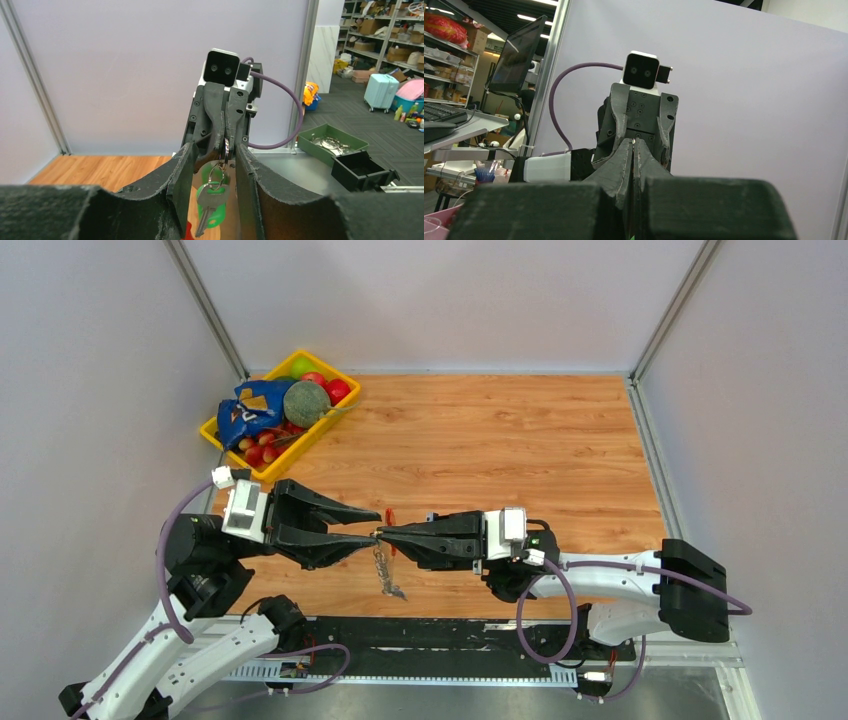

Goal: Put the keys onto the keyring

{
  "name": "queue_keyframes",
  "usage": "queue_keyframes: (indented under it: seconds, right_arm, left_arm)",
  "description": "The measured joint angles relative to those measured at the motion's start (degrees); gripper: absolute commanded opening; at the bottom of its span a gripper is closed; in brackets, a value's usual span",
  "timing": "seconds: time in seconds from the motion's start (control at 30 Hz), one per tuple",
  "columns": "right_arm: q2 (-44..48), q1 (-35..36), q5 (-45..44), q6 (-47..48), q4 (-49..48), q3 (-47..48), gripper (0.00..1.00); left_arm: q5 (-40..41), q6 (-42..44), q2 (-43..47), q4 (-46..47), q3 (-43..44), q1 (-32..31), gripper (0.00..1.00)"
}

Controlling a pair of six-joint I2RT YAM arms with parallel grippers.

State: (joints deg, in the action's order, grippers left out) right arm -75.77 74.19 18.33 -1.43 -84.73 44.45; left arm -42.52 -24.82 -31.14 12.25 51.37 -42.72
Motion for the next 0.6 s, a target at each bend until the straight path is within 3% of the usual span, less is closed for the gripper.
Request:
queue_keyframes:
  seconds: [0.6]
  right_arm:
    - [0.31, 0.00, 0.02, 0.46, 0.00, 0.00, 0.00]
  left_arm:
    - [0.20, 0.20, 0.76, -0.68, -0.11, 0.00, 0.40]
